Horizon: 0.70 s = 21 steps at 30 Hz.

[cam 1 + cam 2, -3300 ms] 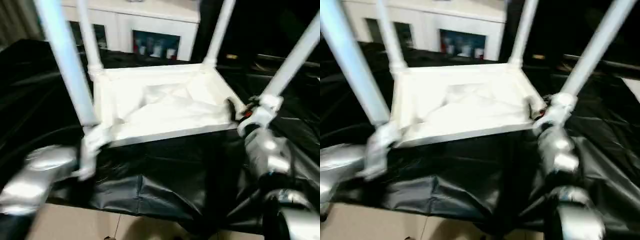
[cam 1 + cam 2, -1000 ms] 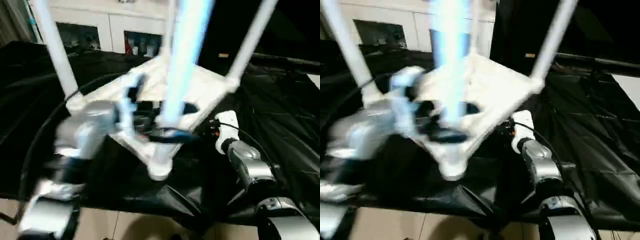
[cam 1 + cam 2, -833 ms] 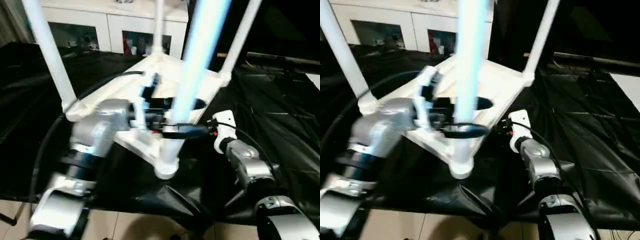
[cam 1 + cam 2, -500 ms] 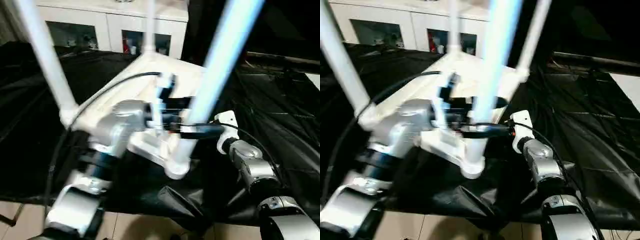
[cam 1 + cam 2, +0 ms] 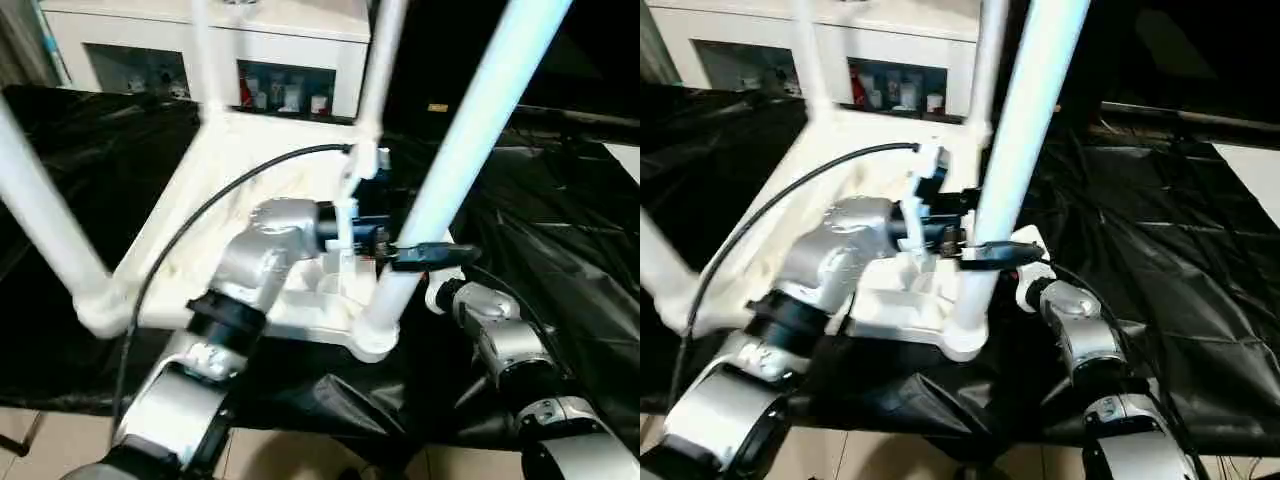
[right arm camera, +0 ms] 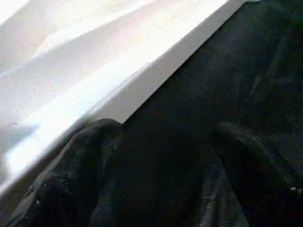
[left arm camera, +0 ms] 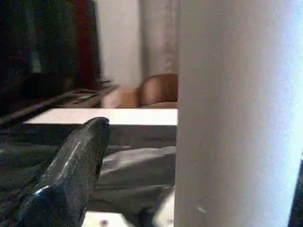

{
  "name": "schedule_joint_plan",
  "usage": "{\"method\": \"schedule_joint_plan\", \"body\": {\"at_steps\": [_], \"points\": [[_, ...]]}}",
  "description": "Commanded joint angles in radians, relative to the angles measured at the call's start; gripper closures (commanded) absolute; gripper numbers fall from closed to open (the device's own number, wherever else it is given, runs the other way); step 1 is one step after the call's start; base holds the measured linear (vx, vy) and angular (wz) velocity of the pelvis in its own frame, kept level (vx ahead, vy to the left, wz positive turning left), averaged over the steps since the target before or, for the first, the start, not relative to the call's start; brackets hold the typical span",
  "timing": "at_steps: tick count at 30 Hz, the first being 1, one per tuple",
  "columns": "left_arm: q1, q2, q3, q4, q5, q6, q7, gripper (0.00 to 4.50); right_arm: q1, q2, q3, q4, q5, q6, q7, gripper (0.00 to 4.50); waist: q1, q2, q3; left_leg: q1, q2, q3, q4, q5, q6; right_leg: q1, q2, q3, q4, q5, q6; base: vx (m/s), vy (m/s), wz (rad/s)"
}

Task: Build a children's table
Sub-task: Rotate table base

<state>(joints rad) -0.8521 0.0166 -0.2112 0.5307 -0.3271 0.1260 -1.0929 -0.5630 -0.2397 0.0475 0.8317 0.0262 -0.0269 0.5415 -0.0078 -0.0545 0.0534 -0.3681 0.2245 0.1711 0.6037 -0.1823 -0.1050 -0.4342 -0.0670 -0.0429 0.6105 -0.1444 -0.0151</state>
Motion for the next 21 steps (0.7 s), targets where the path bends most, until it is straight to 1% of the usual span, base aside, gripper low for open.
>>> {"method": "schedule_joint_plan", "body": {"at_steps": [1, 4, 5, 6, 7, 10, 11, 12, 13, 14, 15, 16, 17, 18, 19, 20, 21], "points": [[-0.023, 0.006, 0.002, 0.061, 0.069, -0.061, 0.085, 0.08, -0.029, -0.016, -0.007, 0.015, -0.014, -0.015, -0.028, 0.73, 0.01, -0.001, -0.073, -0.002, -0.017, 0.014, -0.059, -0.237, 0.062, 0.075, -0.032, 0.018, -0.086, -0.334, -0.179, 0.0, 0.0, 0.0], [-0.033, 0.044, -0.002, 0.122, 0.132, -0.118, 0.137, 0.08, -0.037, -0.036, -0.039, 0.02, -0.006, -0.023, -0.076, 0.73, 0.011, -0.001, -0.071, 0.0, -0.019, 0.015, -0.059, -0.249, 0.055, 0.071, -0.031, 0.017, -0.092, -0.385, -0.155, 0.0, 0.0, 0.0], [-0.03, 0.055, -0.005, 0.127, 0.142, -0.13, 0.135, 0.08, -0.035, -0.04, -0.044, 0.014, -0.005, -0.024, -0.077, 0.73, 0.011, -0.002, -0.07, -0.001, -0.021, 0.014, -0.058, -0.255, 0.054, 0.07, -0.03, 0.016, -0.096, -0.414, -0.14, 0.0, 0.0, 0.0], [-0.026, 0.065, -0.005, 0.129, 0.142, -0.134, 0.124, 0.08, -0.033, -0.044, -0.048, 0.006, -0.002, -0.025, -0.076, 0.73, 0.011, -0.002, -0.07, 0.0, -0.021, 0.014, -0.058, -0.258, 0.052, 0.069, -0.03, 0.015, -0.096, -0.426, -0.135, 0.0, 0.0, 0.0], [-0.02, 0.074, -0.003, 0.124, 0.136, -0.127, 0.109, 0.08, -0.027, -0.047, -0.053, -0.006, 0.002, -0.02, -0.07, 0.73, 0.012, -0.004, -0.071, -0.002, -0.021, 0.014, -0.058, -0.256, 0.051, 0.07, -0.03, 0.015, -0.097, -0.435, -0.13, 0.0, 0.0, 0.0], [-0.01, 0.097, -0.001, 0.132, 0.141, -0.139, 0.087, 0.08, -0.014, -0.057, -0.059, -0.034, 0.01, -0.015, -0.056, 0.73, 0.014, -0.001, -0.07, 0.002, -0.018, 0.013, -0.059, -0.264, 0.052, 0.064, -0.03, 0.014, -0.098, -0.432, -0.137, 0.0, 0.0, 0.0], [0.009, 0.13, -0.013, 0.145, 0.164, -0.159, 0.067, 0.08, 0.005, -0.075, -0.075, -0.075, 0.031, -0.005, -0.033, 0.73, 0.014, -0.001, -0.07, 0.001, -0.018, 0.013, -0.06, -0.266, 0.051, 0.064, -0.03, 0.015, -0.096, -0.429, -0.139, 0.0, 0.0, 0.0], [0.019, 0.143, -0.018, 0.152, 0.172, -0.171, 0.052, 0.08, 0.014, -0.084, -0.084, -0.095, 0.047, 0.002, -0.023, 0.73, 0.018, -0.004, -0.068, 0.003, -0.018, 0.014, -0.062, -0.273, 0.058, 0.063, -0.028, 0.014, -0.101, -0.432, -0.134, 0.0, 0.0, 0.0], [0.028, 0.153, -0.023, 0.151, 0.174, -0.17, 0.035, 0.08, 0.021, -0.091, -0.091, -0.112, 0.062, 0.012, -0.014, 0.73, 0.018, -0.004, -0.069, -0.001, -0.018, 0.012, -0.063, -0.273, 0.058, 0.065, -0.029, 0.015, -0.095, -0.431, -0.131, 0.0, 0.0, 0.0], [0.038, 0.16, -0.029, 0.148, 0.178, -0.161, 0.027, 0.08, 0.028, -0.1, -0.096, -0.127, 0.074, 0.025, 0.001, 0.73, 0.021, -0.002, -0.071, 0.001, -0.017, 0.012, -0.063, -0.261, 0.06, 0.067, -0.03, 0.016, -0.094, -0.415, -0.135, 0.0, 0.0, 0.0], [0.05, 0.169, -0.041, 0.143, 0.186, -0.156, 0.017, 0.08, 0.037, -0.113, -0.094, -0.143, 0.08, 0.034, 0.024, 0.73, 0.022, -0.002, -0.071, 0.002, -0.015, 0.013, -0.063, -0.259, 0.061, 0.065, -0.03, 0.017, -0.093, -0.403, -0.142, 0.0, 0.0, 0.0], [0.077, 0.187, -0.074, 0.139, 0.203, -0.151, -0.025, 0.08, 0.054, -0.141, -0.085, -0.167, 0.08, 0.056, 0.069, 0.73, 0.026, 0.0, -0.071, 0.008, -0.013, 0.015, -0.063, -0.258, 0.066, 0.061, -0.03, 0.019, -0.092, -0.375, -0.157, 0.0, 0.0, 0.0], [0.096, 0.201, -0.101, 0.139, 0.221, -0.147, -0.05, 0.08, 0.067, -0.166, -0.073, -0.181, 0.073, 0.077, 0.103, 0.73, 0.027, 0.001, -0.071, 0.008, -0.011, 0.015, -0.063, -0.259, 0.069, 0.062, -0.029, 0.021, -0.091, -0.354, -0.166, 0.0, 0.0, 0.0], [0.096, 0.201, -0.101, 0.139, 0.221, -0.147, -0.05, 0.08, 0.067, -0.166, -0.073, -0.181, 0.073, 0.077, 0.103, 0.73, 0.028, 0.002, -0.072, 0.005, -0.009, 0.014, -0.065, -0.252, 0.069, 0.065, -0.03, 0.022, -0.084, -0.318, -0.183, 0.0, 0.0, 0.0], [0.111, 0.208, -0.123, 0.161, 0.237, -0.14, -0.061, 0.08, 0.083, -0.209, -0.043, -0.185, 0.031, 0.075, 0.13, 0.73, 0.028, 0.002, -0.073, 0.003, -0.01, 0.015, -0.065, -0.246, 0.069, 0.067, -0.031, 0.022, -0.083, -0.307, -0.187, 0.0, 0.0, 0.0], [0.113, 0.206, -0.132, 0.193, 0.26, -0.155, -0.032, 0.35, 0.094, -0.24, -0.021, -0.191, 0.005, 0.082, 0.157, 0.73, 0.033, 0.007, -0.074, 0.006, -0.009, 0.016, -0.063, -0.242, 0.065, 0.065, -0.03, 0.022, -0.085, -0.287, -0.192, 0.0, 0.0, 0.0], [0.114, 0.205, -0.137, 0.215, 0.277, -0.166, -0.01, 0.35, 0.102, -0.26, -0.006, -0.195, -0.011, 0.088, 0.176, 0.73, 0.037, 0.005, -0.074, 0.009, -0.01, 0.017, -0.062, -0.24, 0.065, 0.065, -0.03, 0.023, -0.085, -0.278, -0.194, 0.0, 0.0, 0.0]]}}
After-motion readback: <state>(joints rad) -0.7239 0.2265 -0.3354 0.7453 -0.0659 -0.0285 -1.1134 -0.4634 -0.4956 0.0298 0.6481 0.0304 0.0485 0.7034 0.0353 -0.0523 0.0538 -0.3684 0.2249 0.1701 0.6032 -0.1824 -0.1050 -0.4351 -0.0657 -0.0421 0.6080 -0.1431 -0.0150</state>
